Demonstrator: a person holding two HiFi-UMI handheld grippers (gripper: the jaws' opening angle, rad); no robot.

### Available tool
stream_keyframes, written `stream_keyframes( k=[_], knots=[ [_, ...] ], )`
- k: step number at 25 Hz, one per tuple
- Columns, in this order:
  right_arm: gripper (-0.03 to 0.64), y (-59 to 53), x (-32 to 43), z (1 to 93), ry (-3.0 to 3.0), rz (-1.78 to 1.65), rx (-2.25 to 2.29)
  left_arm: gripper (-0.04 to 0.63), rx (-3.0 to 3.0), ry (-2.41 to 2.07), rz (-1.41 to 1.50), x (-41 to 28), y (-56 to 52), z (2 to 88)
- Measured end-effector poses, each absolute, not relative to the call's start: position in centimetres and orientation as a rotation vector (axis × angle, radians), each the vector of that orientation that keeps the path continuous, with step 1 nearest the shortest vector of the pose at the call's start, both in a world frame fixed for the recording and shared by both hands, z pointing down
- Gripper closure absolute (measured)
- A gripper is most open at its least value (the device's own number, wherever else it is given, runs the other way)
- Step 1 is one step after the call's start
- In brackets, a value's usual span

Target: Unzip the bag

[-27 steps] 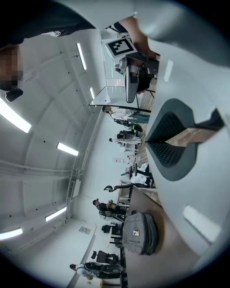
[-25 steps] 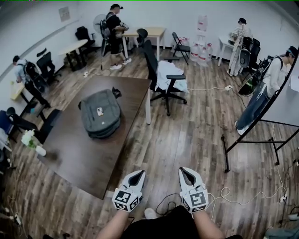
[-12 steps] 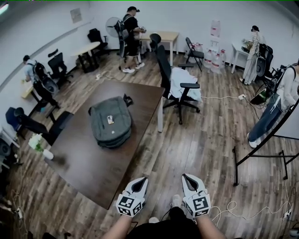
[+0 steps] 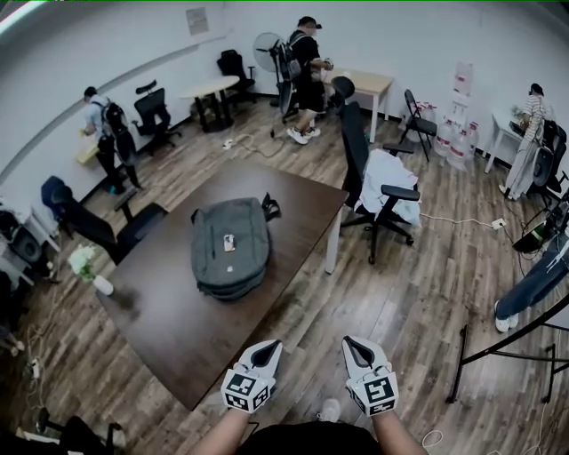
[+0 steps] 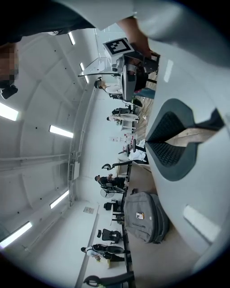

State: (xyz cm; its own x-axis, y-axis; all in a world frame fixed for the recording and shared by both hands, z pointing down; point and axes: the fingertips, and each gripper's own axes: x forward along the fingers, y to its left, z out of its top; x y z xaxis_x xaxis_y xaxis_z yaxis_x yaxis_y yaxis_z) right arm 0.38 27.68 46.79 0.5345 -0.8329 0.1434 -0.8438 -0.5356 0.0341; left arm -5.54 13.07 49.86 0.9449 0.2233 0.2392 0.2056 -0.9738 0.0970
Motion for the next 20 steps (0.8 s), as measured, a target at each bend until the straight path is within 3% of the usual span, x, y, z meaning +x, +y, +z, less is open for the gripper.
stream_keyframes(
  k=[20],
  knots=[
    [0.614,18.8,8.5,49.3,-1.786,0.23,2.401,0.577,2.952,-0.134,0.412,-2.7,4.3,52.5]
  ],
)
